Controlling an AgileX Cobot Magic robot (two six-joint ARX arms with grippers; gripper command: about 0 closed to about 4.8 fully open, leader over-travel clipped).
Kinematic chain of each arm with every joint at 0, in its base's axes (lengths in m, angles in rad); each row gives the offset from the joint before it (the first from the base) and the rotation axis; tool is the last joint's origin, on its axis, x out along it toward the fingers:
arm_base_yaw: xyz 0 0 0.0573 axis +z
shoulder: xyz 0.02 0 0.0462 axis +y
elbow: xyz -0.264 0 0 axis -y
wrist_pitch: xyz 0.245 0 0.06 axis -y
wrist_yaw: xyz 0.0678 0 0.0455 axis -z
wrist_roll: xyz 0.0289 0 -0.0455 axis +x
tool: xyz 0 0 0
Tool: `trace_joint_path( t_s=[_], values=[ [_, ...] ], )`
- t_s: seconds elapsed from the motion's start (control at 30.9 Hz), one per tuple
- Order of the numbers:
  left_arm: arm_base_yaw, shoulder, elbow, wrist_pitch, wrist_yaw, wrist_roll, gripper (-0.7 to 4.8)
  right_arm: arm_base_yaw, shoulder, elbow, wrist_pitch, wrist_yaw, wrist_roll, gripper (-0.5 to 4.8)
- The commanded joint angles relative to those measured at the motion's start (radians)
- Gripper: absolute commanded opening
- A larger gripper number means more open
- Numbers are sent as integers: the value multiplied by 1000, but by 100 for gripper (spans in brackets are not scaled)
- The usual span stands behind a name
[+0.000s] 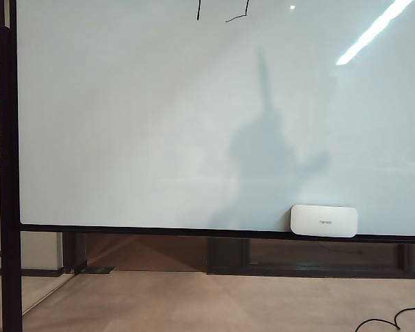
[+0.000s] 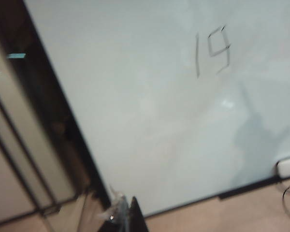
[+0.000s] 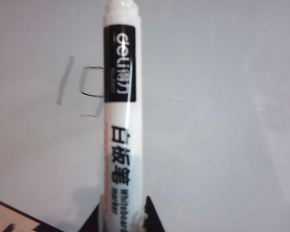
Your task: Reach to the right to find the marker pen, pick it up, and write the number 19 on the whiteboard.
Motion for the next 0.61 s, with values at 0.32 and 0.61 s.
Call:
trace_joint_path(
  t_s=[0.32, 0.61],
  values=[
    [0, -73, 75, -230, -154, -58, -5, 0, -346, -99, -251, 203, 0, -2],
    [43, -164, 74, -410, -142, -142, -5, 0, -631, -304, -466, 242, 115, -2]
  ],
)
